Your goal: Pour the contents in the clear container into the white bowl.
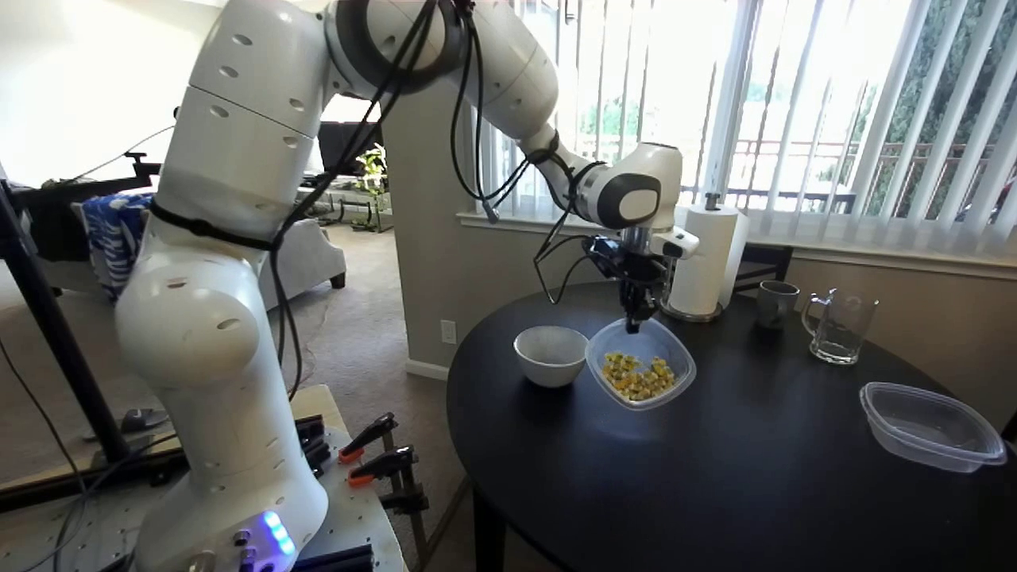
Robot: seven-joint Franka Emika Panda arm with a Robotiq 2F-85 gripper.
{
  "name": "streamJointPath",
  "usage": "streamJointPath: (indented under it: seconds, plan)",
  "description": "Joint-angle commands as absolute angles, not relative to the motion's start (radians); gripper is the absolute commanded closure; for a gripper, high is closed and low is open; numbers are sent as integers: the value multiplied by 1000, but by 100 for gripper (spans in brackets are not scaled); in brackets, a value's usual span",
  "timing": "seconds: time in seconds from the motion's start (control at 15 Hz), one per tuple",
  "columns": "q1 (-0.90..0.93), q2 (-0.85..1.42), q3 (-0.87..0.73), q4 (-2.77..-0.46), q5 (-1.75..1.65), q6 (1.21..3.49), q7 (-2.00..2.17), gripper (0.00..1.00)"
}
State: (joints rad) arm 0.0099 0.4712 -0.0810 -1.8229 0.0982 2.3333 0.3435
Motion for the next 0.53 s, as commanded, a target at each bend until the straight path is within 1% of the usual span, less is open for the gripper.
streamJointPath:
  seconds: [0.0, 0.27, 0.47]
  plan:
    - [96, 328, -127, -1953, 8, 2436, 516, 95]
    - [149, 258, -128, -1982, -103, 2385, 641, 95]
    - [143, 221, -78, -2004, -75, 2342, 586, 95]
